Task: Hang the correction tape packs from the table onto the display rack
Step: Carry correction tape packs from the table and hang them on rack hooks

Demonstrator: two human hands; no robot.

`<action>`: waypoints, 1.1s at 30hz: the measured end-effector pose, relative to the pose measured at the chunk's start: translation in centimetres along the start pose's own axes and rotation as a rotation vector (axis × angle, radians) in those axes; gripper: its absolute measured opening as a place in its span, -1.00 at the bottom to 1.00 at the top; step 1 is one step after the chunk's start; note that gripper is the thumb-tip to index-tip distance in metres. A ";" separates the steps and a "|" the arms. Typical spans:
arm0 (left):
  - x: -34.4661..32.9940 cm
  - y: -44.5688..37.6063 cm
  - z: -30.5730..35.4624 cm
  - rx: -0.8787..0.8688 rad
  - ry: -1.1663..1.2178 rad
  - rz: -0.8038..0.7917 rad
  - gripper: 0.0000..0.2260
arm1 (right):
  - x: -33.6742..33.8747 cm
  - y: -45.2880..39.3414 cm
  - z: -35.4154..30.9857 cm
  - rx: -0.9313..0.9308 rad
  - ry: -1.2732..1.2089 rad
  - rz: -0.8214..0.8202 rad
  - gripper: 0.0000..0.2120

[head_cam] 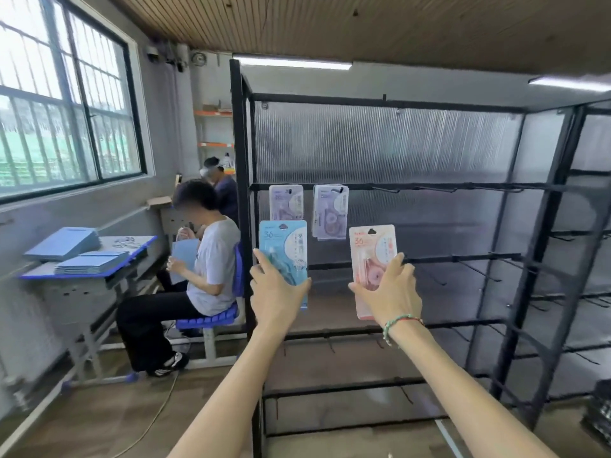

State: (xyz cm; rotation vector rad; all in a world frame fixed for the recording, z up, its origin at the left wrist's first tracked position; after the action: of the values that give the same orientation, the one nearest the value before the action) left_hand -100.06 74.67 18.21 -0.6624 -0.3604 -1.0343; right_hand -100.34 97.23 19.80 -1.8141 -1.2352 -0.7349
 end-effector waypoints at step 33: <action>-5.4 -16.8 0.8 -0.051 -0.073 0.081 0.06 | -5.3 -19.0 -5.3 0.157 0.035 -0.021 0.05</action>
State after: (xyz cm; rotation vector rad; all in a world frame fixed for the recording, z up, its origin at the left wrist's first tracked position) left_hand -117.41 73.09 21.34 -0.7563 -0.3693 -0.9467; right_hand -120.07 93.99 23.79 -1.6559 -1.2551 -0.6602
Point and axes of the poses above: each hand's wrist, its own y-axis away from the middle knuckle, its own x-axis out of the back of the hand, z = x × y, the point moved 7 cm from there along -y, towards the middle knuckle, and after that the axes turned 7 degrees about -z, right-handed, at the moved point
